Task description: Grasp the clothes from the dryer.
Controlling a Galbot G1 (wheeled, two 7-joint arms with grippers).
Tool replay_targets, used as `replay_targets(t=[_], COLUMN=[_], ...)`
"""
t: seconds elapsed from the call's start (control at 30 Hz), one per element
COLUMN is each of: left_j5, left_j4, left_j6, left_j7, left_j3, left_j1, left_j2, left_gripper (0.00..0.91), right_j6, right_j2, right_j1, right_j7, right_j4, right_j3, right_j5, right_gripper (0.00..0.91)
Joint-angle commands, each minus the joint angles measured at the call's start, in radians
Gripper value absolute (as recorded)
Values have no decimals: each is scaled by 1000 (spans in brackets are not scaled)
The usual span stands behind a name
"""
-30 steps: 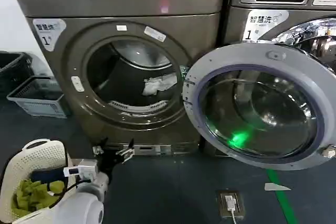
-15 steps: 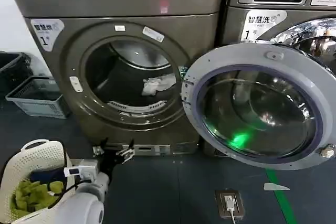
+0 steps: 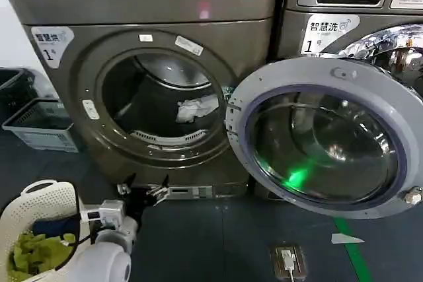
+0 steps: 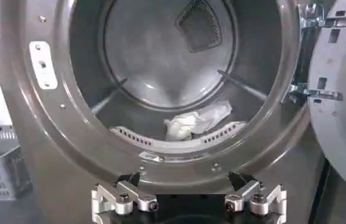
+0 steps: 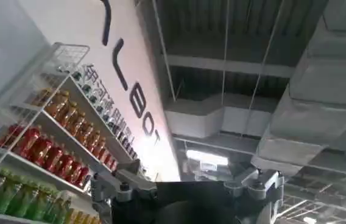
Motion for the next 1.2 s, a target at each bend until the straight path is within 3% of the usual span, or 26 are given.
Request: replay_targets(t=[0.03,1.2], left_j5=[0,7], left_j4=[2,3], left_j6=[49,49], left_j7=[0,3], left_j3=[-3,-5], left_j1=[2,7], left_j2=[0,0], left_gripper=[907,907], right_j6=[-1,6], right_j2=[-1,8], right_j1=[0,-3], right_j7=[-1,-4], right_j4=[1,-9], right_j3=[0,5], right_j5=[2,-1], right_gripper=[907,907])
